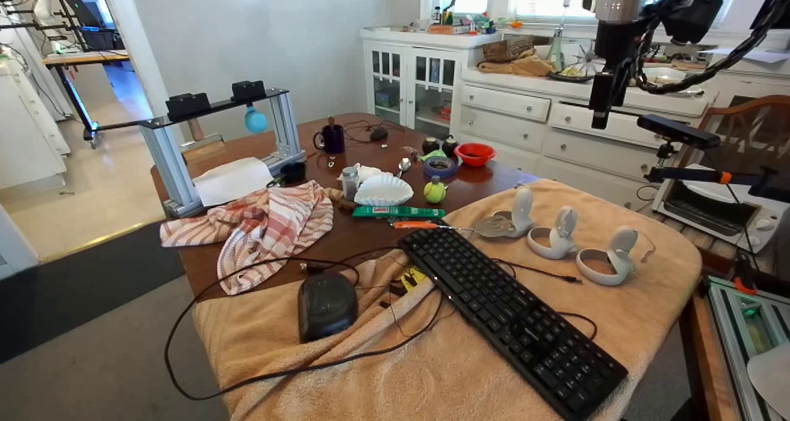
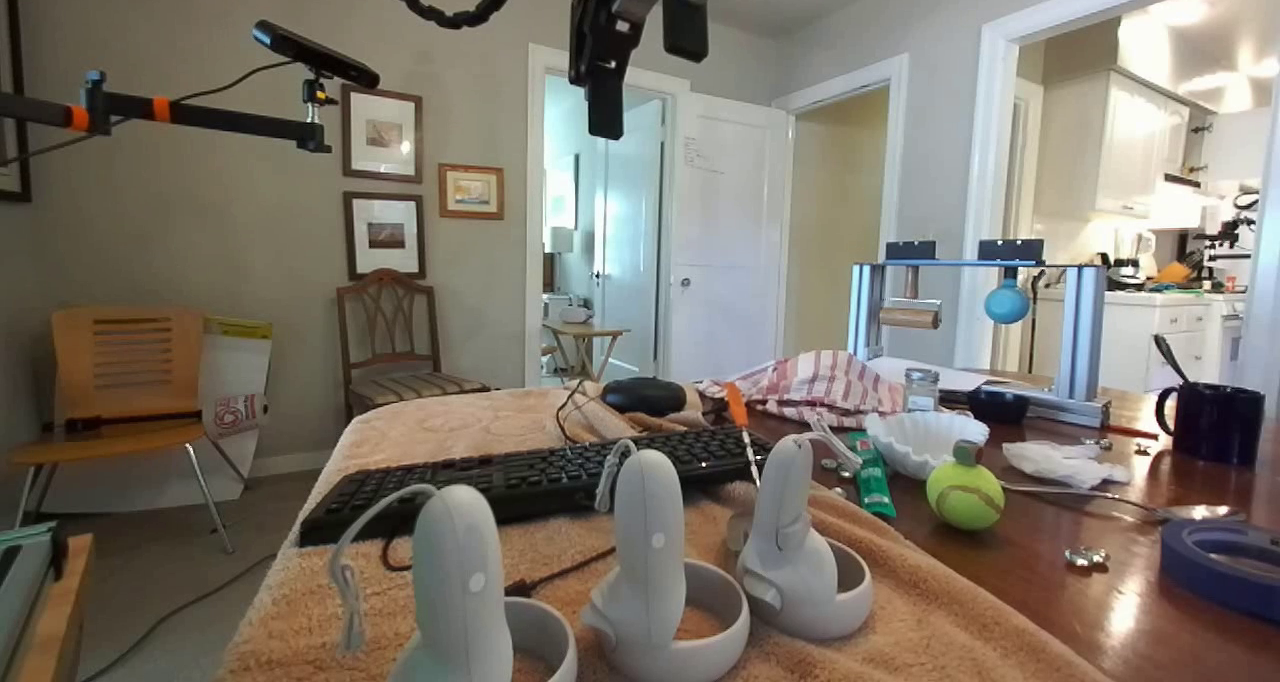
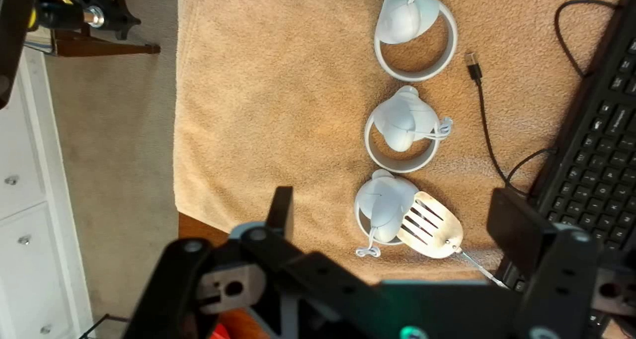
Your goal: Place the fish slice underneath one console.
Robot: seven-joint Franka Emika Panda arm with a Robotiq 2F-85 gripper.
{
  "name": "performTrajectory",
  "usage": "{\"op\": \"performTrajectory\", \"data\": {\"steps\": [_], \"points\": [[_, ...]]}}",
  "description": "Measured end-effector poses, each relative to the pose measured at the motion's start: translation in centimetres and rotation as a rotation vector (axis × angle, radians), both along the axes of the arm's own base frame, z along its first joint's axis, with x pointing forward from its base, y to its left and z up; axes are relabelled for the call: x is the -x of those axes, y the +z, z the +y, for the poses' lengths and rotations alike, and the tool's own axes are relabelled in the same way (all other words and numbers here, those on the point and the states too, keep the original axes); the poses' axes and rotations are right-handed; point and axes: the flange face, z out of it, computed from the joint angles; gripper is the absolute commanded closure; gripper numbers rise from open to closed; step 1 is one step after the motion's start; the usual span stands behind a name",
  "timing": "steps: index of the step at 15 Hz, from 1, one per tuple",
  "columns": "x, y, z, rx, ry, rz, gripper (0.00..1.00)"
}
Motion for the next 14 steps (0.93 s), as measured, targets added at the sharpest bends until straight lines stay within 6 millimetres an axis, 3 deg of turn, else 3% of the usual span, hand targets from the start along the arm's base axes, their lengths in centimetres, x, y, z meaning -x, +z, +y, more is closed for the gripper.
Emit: {"op": "performTrajectory", "data": {"steps": [4, 11, 14], "points": [[-1.6, -0.3, -0.2, 0.056, 0.087, -0.028, 0.00], [-8.5, 1.1, -1.4, 0.203, 0.411, -0.253, 0.00], [-11.6, 1.0, -0.6, 0.205, 0.530, -0.401, 0.00]]}}
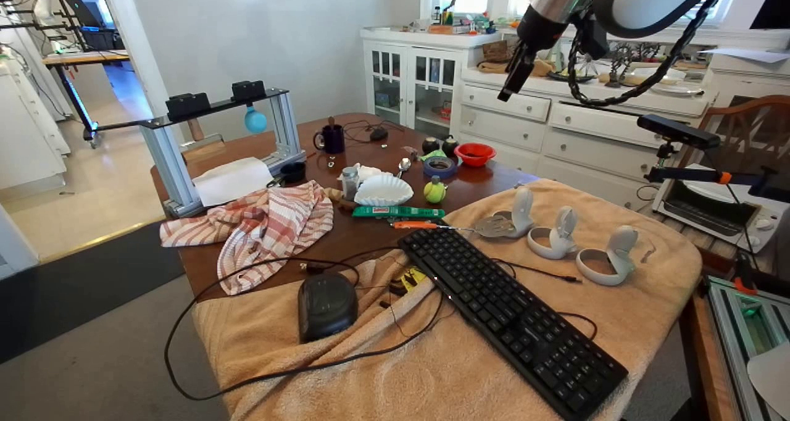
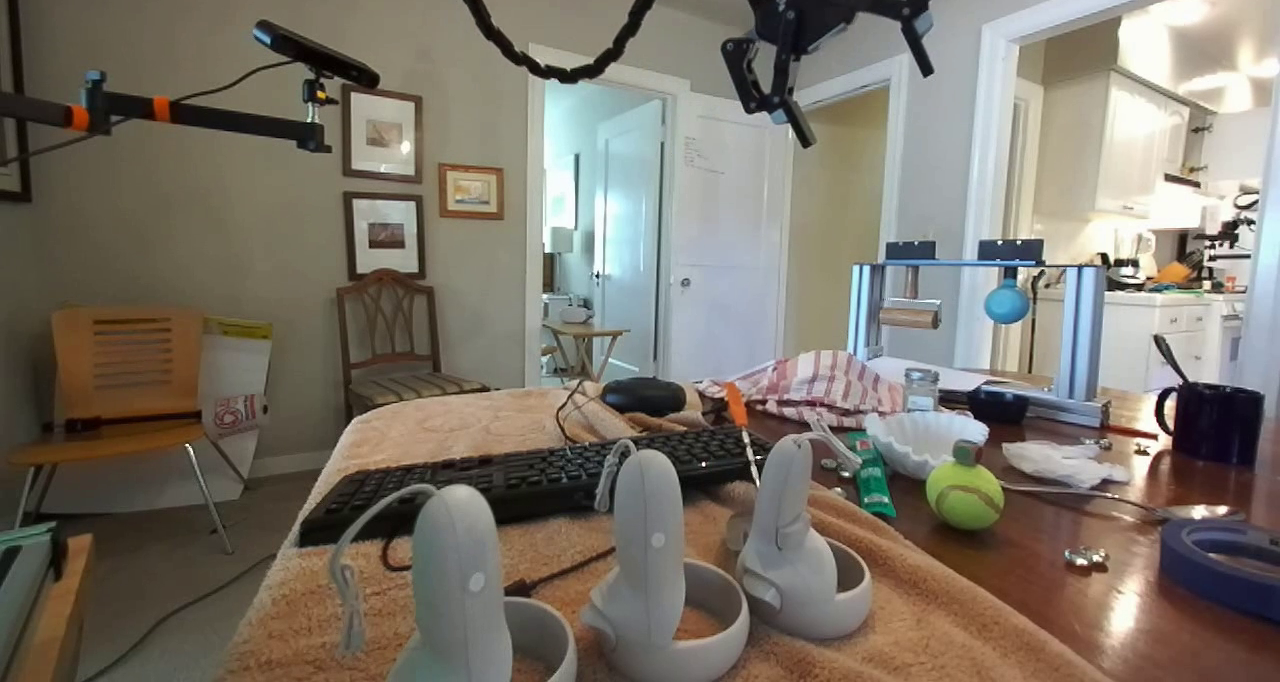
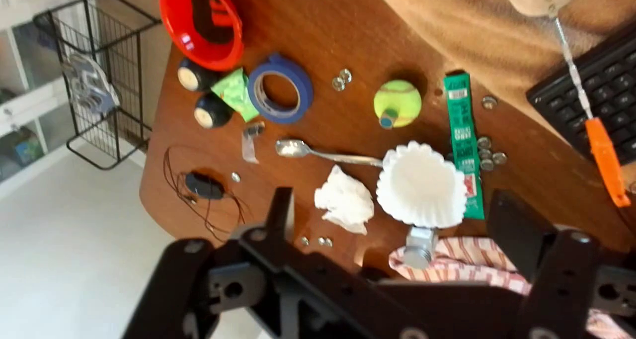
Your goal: Place the fish slice underneath one console.
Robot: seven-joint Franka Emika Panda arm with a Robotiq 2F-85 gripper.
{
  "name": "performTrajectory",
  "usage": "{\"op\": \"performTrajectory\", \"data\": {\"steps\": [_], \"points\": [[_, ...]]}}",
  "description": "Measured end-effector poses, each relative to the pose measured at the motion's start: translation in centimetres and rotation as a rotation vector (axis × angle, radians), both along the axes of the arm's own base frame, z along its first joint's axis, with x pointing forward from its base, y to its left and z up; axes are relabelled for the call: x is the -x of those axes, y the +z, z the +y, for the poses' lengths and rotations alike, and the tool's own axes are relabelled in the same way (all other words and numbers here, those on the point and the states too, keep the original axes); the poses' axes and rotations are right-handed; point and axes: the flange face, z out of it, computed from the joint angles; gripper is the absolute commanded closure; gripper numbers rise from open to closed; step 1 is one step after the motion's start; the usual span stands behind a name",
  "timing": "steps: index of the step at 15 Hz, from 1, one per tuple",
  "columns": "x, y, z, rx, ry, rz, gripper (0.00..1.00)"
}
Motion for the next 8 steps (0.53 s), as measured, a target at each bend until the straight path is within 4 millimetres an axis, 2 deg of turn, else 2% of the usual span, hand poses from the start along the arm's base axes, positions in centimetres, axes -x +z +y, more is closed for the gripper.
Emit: {"op": "performTrajectory", "data": {"steps": [3, 8], "points": [[-1.59, -0.68, 1.01, -0.015, 0.052, -0.024, 0.00], [-1.77, -0.39, 0.85, -0.014, 0.054, -0.028, 0.00]]}}
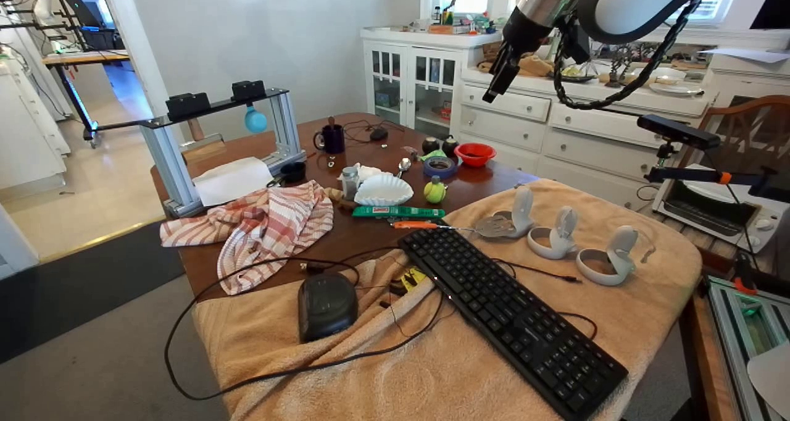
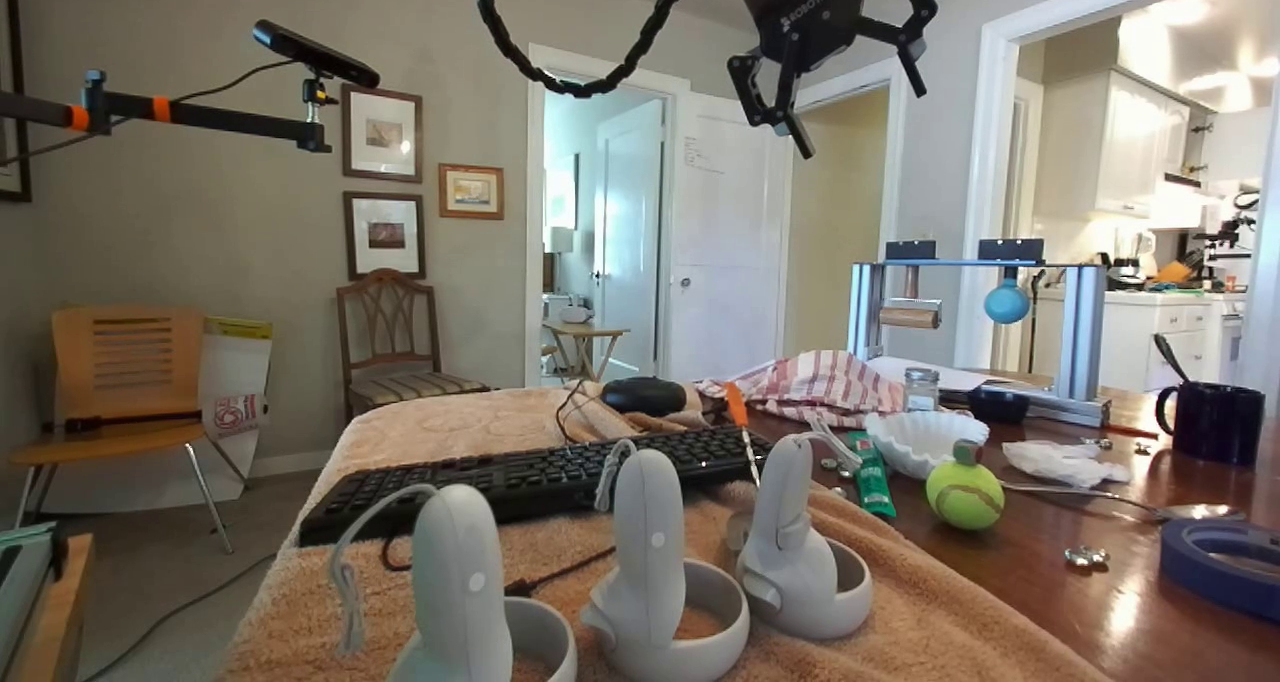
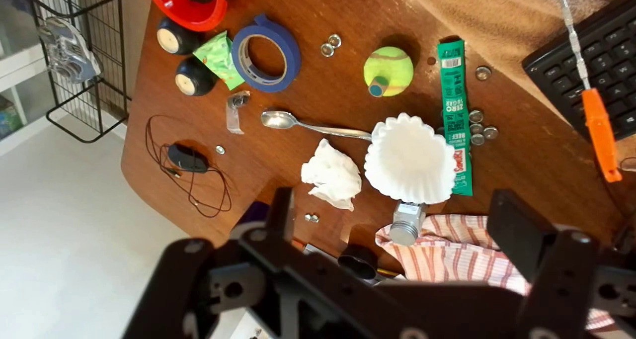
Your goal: Place the fish slice underneath one console.
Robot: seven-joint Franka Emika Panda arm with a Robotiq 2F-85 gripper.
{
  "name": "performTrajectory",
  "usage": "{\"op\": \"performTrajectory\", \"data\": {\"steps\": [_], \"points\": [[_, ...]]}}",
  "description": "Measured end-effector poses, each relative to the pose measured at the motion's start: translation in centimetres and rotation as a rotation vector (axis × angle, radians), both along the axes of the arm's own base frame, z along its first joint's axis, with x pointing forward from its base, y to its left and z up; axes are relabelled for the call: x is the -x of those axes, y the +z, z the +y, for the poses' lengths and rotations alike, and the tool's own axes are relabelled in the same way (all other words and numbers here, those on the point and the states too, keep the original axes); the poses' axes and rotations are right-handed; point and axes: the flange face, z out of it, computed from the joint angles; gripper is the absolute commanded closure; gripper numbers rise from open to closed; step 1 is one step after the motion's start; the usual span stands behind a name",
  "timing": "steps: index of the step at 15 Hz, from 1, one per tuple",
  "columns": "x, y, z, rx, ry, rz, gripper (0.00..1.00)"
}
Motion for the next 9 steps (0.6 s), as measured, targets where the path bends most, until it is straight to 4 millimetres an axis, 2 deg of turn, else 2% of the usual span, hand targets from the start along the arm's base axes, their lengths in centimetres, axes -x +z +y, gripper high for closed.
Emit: {"op": "performTrajectory", "data": {"steps": [6, 7, 9], "points": [[-0.2, -0.1, 0.3, -0.042, 0.026, -0.007, 0.00], [-0.4, -0.4, 1.0, -0.061, 0.058, -0.019, 0.00], [-1.2, -2.2, 3.8, -0.119, 0.140, -0.025, 0.00]]}}
